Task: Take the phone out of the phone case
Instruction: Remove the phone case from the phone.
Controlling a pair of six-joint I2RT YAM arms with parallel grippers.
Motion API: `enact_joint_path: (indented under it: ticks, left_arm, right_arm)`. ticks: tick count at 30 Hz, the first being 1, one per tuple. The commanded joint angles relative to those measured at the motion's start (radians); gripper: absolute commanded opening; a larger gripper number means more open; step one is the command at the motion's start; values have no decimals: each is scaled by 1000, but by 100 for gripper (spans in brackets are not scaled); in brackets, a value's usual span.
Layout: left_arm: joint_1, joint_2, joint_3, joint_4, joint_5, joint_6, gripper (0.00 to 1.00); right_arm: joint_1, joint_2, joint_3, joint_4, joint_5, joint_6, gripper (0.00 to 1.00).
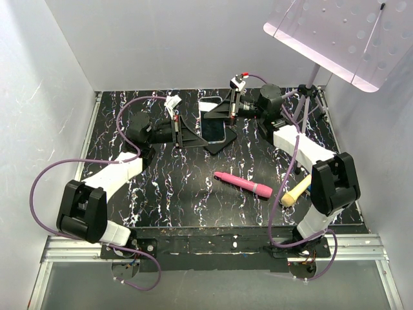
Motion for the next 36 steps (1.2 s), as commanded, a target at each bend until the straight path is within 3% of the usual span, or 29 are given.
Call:
enact_joint_path:
  ticks: [1, 4, 9, 24, 32, 36]
  left_arm:
    - [2, -36, 17, 129, 67, 159, 0]
    - [3, -15, 45, 129, 76, 219, 0]
    - [2, 28, 37, 351, 84, 147, 0]
    - [2, 120, 91, 81, 7, 310, 0]
    - [3, 184, 101, 378, 56, 196, 0]
    - [3, 189, 115, 409, 72, 218, 0]
  right_arm:
    - [-3, -88, -52, 249, -42, 318, 1]
    - [2, -131, -93, 301, -30, 406, 1]
    - [11, -124, -135, 528, -1, 601, 1]
    - [16, -82, -90, 736, 45, 773, 1]
    - [22, -84, -98, 802, 61, 848, 1]
    - [23, -76, -98, 822, 62, 877, 1]
